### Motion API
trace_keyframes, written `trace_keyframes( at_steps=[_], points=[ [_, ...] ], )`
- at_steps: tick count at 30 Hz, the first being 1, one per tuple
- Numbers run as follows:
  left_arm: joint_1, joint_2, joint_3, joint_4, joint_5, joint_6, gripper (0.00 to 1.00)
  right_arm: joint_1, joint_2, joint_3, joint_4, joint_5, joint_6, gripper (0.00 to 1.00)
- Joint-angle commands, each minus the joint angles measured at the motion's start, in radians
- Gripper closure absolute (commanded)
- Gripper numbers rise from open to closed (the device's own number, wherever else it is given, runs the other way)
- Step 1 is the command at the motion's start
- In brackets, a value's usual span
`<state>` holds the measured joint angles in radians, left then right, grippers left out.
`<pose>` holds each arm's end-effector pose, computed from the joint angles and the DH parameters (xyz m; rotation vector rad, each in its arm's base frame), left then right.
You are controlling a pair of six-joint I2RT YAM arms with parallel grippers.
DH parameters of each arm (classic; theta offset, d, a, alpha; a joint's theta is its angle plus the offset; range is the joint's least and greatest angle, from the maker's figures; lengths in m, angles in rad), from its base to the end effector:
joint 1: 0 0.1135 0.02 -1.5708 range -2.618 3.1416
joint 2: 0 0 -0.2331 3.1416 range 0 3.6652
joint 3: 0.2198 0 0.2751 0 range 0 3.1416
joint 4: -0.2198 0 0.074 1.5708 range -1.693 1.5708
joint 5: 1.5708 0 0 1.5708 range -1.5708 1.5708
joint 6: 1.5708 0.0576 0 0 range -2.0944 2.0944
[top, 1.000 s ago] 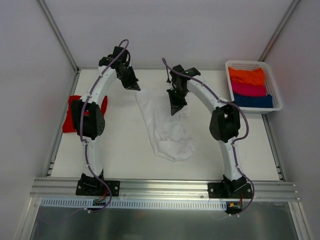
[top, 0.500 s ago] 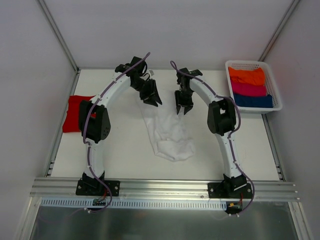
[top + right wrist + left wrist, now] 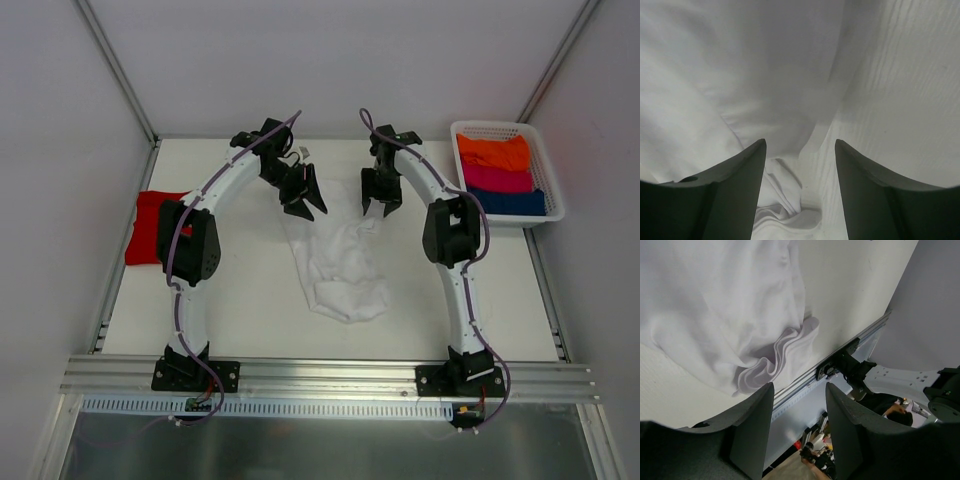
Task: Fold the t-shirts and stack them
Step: Flatten out the tshirt
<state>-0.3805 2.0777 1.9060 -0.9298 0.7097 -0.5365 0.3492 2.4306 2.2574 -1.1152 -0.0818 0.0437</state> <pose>0.4142 -0.2061 0.2255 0.0289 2.7950 -1.2197 0.4758 0.1782 0.1522 -0.4538 2.8382 0.1951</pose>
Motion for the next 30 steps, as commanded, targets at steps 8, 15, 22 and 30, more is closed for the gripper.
trace_keyframes(
  at_steps=[8, 15, 22, 30],
  points=[
    [-0.008, -0.027, -0.007, -0.049, 0.042, 0.026, 0.54, -0.015, -0.015, 0.076, 0.115, 0.050, -0.007, 0.38],
    [-0.008, -0.025, -0.010, -0.066, 0.034, 0.029, 0.55, -0.029, 0.036, 0.116, 0.178, 0.033, 0.018, 0.37],
    [-0.008, -0.016, 0.005, -0.073, 0.039, 0.033, 0.55, -0.050, 0.090, 0.123, 0.198, -0.009, 0.062, 0.40],
    [-0.006, -0.028, 0.010, -0.076, 0.050, 0.036, 0.54, -0.056, 0.101, 0.099, 0.199, -0.029, 0.059, 0.73]
  ],
)
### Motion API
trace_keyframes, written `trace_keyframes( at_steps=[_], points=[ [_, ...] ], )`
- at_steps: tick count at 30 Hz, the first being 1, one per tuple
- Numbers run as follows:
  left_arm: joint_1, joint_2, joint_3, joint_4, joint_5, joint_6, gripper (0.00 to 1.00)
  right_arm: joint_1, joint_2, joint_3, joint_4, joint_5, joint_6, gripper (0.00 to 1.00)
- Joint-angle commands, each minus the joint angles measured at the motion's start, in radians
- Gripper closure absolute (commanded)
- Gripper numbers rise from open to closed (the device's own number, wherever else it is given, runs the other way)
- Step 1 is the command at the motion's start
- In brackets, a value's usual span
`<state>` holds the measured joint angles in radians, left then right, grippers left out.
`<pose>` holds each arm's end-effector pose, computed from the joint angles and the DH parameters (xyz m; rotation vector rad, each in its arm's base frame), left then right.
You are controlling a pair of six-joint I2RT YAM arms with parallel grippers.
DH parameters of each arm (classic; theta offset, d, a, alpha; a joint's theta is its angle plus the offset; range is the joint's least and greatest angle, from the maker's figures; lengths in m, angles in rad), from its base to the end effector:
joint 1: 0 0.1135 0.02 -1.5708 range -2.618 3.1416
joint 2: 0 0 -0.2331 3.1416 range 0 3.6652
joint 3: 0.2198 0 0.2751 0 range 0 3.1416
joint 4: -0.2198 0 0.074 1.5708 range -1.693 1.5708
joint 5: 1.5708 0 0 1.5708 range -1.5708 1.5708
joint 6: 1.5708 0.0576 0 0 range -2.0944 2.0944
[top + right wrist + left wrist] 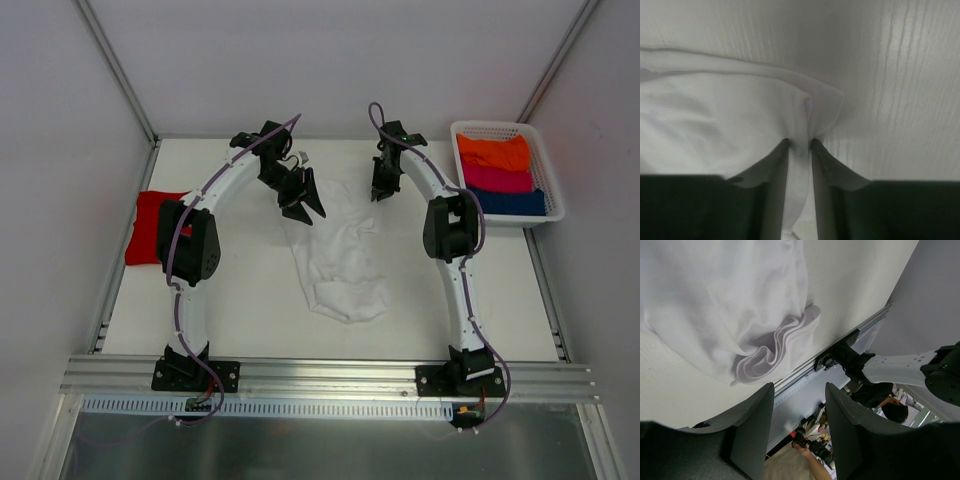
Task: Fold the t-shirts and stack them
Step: Flatten out the tshirt
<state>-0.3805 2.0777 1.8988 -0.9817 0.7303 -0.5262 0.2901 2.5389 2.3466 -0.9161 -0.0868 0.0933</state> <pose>0.4079 -0.2045 0.2213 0.0186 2.8496 -1.2351 0.5214 0.1609 0.1356 -0.2921 2.6786 0.2357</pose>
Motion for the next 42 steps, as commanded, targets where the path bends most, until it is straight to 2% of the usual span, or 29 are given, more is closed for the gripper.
trace_keyframes(
  at_steps=[1, 3, 5, 8, 12, 15, 21, 24, 28, 32, 35, 37, 38, 41, 42],
  points=[
    [-0.006, -0.030, 0.014, -0.029, 0.029, 0.026, 0.54, 0.003, -0.012, 0.008, -0.001, -0.024, 0.010, 0.85],
    [-0.006, -0.034, 0.011, -0.034, 0.044, 0.026, 0.54, 0.003, -0.032, -0.012, -0.001, -0.022, -0.001, 0.95],
    [-0.006, -0.031, -0.009, -0.038, 0.053, 0.019, 0.54, 0.004, -0.052, -0.039, -0.001, -0.018, -0.010, 0.99],
    [-0.008, 0.010, -0.027, -0.066, 0.040, 0.025, 0.55, 0.007, -0.107, -0.091, -0.007, 0.028, -0.035, 1.00],
    [-0.005, 0.128, 0.019, -0.199, -0.150, 0.075, 0.55, 0.004, -0.187, -0.136, -0.097, 0.123, -0.046, 1.00],
    [-0.001, 0.192, 0.051, -0.225, -0.213, 0.072, 0.55, 0.011, -0.294, -0.240, -0.133, 0.110, -0.021, 1.00],
    [0.005, 0.272, 0.154, -0.232, -0.216, 0.065, 0.55, 0.089, -0.446, -0.349, -0.291, 0.098, -0.056, 1.00],
    [0.009, 0.294, 0.186, -0.232, -0.213, 0.068, 0.55, 0.145, -0.453, -0.345, -0.435, 0.000, -0.101, 1.00],
    [0.020, 0.320, 0.219, -0.232, -0.215, 0.071, 0.55, 0.219, -0.494, -0.342, -0.518, -0.060, -0.155, 1.00],
    [0.032, 0.361, 0.310, -0.232, -0.212, 0.063, 0.56, 0.236, -0.483, -0.245, -0.599, -0.149, -0.122, 1.00],
    [0.034, 0.338, 0.408, -0.212, -0.249, 0.060, 0.58, 0.245, -0.444, -0.092, -0.635, -0.047, -0.113, 1.00],
    [0.035, 0.291, 0.439, -0.189, -0.247, 0.046, 0.58, 0.242, -0.408, 0.015, -0.636, 0.079, -0.104, 1.00],
    [0.035, 0.274, 0.441, -0.180, -0.235, 0.042, 0.57, 0.236, -0.395, 0.120, -0.638, 0.150, -0.099, 0.99],
    [0.034, 0.204, 0.369, -0.181, -0.183, 0.032, 0.57, 0.207, -0.387, 0.302, -0.601, 0.188, -0.029, 1.00],
    [0.035, 0.164, 0.343, -0.183, -0.175, 0.034, 0.57, 0.187, -0.414, 0.292, -0.565, 0.187, -0.009, 0.99]
  ],
)
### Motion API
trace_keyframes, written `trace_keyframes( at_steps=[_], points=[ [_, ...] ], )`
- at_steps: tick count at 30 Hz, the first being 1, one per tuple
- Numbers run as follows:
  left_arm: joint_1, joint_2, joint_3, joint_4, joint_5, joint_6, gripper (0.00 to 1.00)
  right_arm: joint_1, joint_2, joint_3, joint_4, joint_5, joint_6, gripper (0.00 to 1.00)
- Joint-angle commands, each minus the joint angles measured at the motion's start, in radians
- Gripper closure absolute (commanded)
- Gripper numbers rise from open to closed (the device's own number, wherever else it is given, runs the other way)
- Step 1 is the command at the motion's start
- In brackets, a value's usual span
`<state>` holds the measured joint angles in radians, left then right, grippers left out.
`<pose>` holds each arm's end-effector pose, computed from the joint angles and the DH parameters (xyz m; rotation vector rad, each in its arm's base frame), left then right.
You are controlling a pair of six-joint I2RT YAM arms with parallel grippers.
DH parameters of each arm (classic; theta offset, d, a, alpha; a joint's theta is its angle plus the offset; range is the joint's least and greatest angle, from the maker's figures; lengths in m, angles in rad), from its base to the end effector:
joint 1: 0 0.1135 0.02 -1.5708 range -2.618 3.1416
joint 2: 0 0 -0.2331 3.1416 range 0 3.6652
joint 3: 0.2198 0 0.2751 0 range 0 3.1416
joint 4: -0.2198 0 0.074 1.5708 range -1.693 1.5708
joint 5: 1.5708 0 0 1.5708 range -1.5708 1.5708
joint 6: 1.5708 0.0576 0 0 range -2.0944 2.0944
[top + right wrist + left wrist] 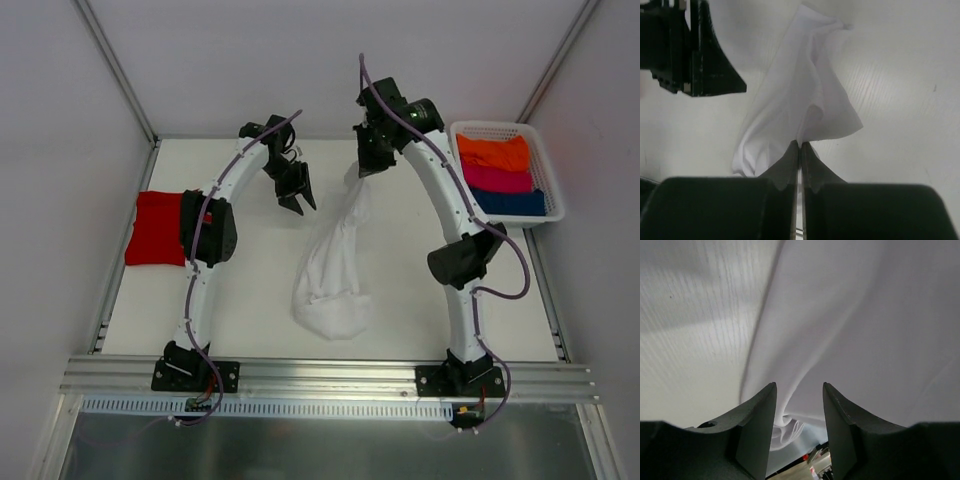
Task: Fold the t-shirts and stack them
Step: Flatten out the tshirt
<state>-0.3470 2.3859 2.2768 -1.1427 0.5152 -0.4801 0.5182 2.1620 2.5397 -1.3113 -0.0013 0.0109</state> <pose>0.4624 -0.1974 0.1859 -0.0708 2.9279 -0.8951 0.3958 0.2258 0.3560 -0.6324 2.4374 0.2187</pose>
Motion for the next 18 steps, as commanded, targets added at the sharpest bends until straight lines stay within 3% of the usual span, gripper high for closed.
trace_keyframes(
  at_steps=[1, 4, 7, 10, 14, 18],
  points=[
    [-0.001, -0.165, -0.058, -0.022, 0.039, -0.005, 0.58, -0.049, -0.075, 0.061, -0.064, 0.103, 0.099, 0.99],
    [-0.001, -0.226, -0.117, -0.020, 0.052, 0.006, 0.57, -0.053, -0.264, -0.155, 0.128, 0.196, 0.086, 0.99],
    [-0.003, -0.257, -0.108, 0.004, 0.141, -0.020, 0.58, -0.069, -0.280, -0.081, 0.071, 0.288, 0.054, 0.99],
    [-0.024, -0.260, 0.004, 0.027, 0.231, -0.060, 0.58, -0.089, -0.252, 0.028, 0.014, 0.322, 0.059, 1.00],
    [-0.087, -0.205, 0.146, 0.070, 0.387, -0.135, 0.59, -0.115, -0.266, -0.021, 0.020, 0.279, 0.115, 1.00],
    [-0.185, -0.090, 0.164, 0.132, 0.509, -0.178, 0.60, -0.115, -0.217, -0.052, -0.038, 0.251, 0.139, 1.00]
  ],
)
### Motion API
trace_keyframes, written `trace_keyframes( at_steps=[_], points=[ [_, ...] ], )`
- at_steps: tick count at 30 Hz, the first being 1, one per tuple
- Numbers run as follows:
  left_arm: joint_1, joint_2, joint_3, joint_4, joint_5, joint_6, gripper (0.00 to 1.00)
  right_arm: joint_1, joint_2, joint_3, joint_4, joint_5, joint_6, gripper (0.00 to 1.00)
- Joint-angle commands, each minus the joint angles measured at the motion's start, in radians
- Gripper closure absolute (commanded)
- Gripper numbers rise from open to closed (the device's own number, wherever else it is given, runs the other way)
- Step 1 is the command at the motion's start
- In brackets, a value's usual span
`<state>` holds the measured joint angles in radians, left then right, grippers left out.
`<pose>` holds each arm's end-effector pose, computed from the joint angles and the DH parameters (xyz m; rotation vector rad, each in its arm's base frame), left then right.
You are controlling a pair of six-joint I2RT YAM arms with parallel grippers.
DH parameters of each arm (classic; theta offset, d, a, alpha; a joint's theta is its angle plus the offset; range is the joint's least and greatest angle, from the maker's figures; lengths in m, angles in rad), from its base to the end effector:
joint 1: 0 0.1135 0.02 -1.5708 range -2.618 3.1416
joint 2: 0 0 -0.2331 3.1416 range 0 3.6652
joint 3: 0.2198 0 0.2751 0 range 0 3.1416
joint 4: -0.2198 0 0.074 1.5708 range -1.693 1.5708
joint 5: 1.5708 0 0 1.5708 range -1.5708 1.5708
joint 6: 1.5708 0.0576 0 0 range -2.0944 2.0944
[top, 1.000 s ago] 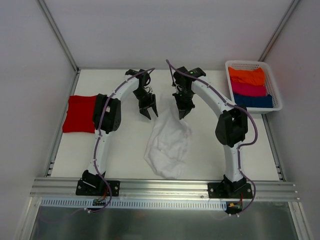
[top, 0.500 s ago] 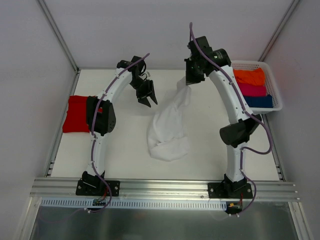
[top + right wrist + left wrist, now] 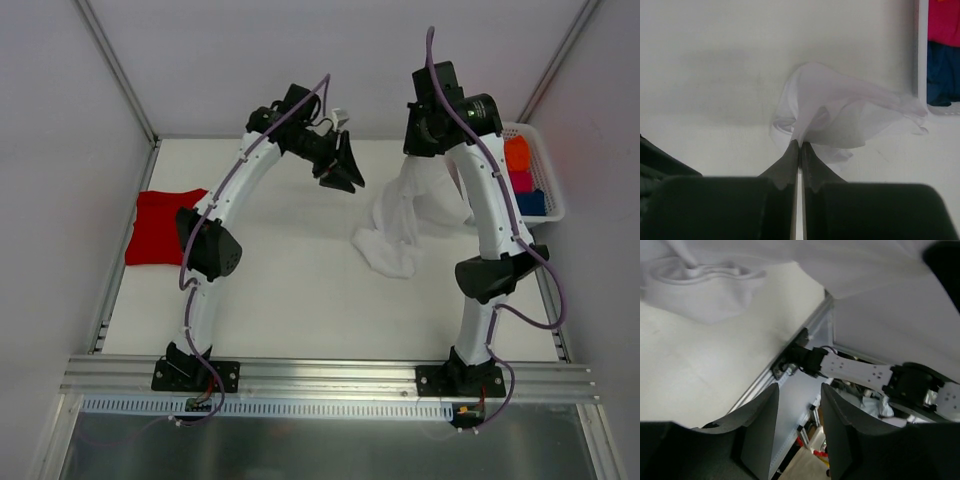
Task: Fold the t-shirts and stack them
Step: Flatten out the tshirt
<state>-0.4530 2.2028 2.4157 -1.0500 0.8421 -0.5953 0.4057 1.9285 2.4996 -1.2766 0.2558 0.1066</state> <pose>0.4152 -0.2499 0.3335 0.2544 2.5540 -1.4672 0.3676 0.1420 0.4433 -0.2026 2.2398 -0.0166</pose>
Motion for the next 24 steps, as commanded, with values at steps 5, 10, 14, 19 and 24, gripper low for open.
trace_keyframes(
  at_steps=[5, 10, 14, 19, 24],
  points=[
    [-0.138, 0.195, 0.144, 0.088, 0.321, -0.061, 0.64, 0.015, 0.076, 0.071, -0.113, 0.039, 0.064, 1.00],
    [-0.107, 0.146, 0.085, 0.116, 0.269, -0.046, 0.61, 0.055, -0.087, -0.017, 0.353, 0.068, -0.051, 0.99],
    [-0.085, 0.135, 0.052, 0.116, 0.256, -0.043, 0.62, -0.027, -0.018, 0.111, 0.330, -0.029, 0.021, 0.99],
    [-0.079, 0.140, 0.056, 0.119, 0.238, -0.044, 0.62, -0.008, -0.103, -0.046, 0.495, -0.061, -0.012, 1.00],
    [-0.079, 0.166, 0.063, 0.168, 0.209, -0.093, 0.62, -0.022, -0.008, 0.106, 0.519, -0.127, 0.030, 0.99]
  ],
)
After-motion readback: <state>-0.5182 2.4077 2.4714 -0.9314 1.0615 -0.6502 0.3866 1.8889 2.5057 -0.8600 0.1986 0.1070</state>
